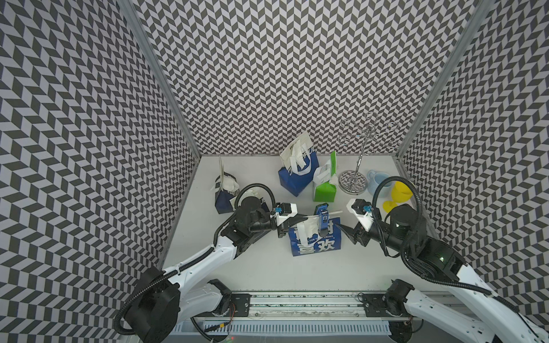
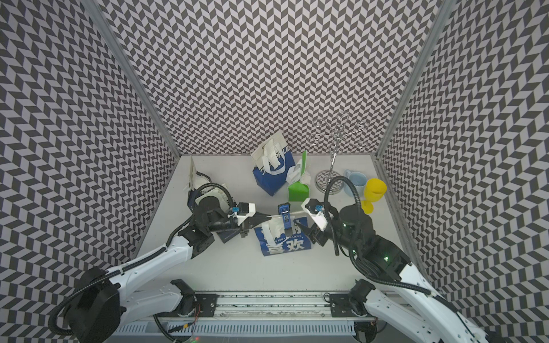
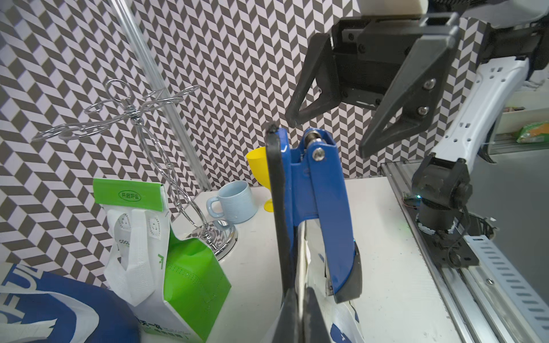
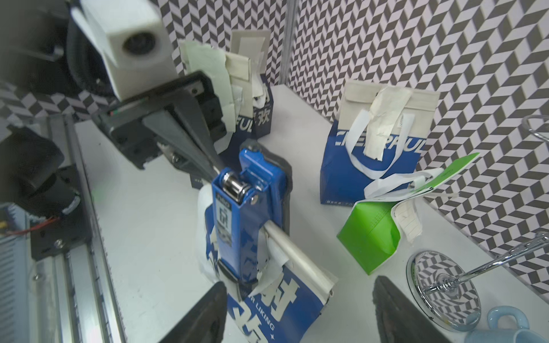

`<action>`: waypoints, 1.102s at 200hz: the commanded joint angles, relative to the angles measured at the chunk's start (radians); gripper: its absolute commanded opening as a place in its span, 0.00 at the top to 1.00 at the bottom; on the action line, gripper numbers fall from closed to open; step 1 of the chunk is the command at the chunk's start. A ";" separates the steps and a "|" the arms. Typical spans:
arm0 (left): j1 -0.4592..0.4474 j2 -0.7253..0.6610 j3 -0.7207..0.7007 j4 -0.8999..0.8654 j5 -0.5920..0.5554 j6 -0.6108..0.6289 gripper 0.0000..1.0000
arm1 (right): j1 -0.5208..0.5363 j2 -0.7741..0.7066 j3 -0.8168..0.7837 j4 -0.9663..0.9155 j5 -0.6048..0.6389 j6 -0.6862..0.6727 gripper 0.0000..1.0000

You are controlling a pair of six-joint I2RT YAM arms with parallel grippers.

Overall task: Staple the receipts to the bags
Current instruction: Staple the receipt to the takeout bag.

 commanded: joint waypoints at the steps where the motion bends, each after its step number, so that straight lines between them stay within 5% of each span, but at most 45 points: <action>1: 0.008 -0.023 0.089 -0.141 0.118 0.096 1.00 | 0.011 0.002 0.032 -0.023 -0.075 -0.083 0.23; 128: -0.038 -0.026 0.126 -0.218 0.154 0.153 1.00 | 0.052 0.184 -0.016 0.208 -0.357 -0.074 0.27; 171: -0.046 -0.030 0.130 -0.218 0.154 0.149 1.00 | 0.062 0.241 -0.045 0.295 -0.431 -0.007 0.57; 197: -0.046 -0.041 0.134 -0.220 0.155 0.146 1.00 | 0.062 0.249 -0.074 0.367 -0.418 0.039 0.99; 220: -0.046 -0.047 0.131 -0.219 0.152 0.142 1.00 | 0.061 0.238 -0.084 0.402 -0.392 0.059 1.00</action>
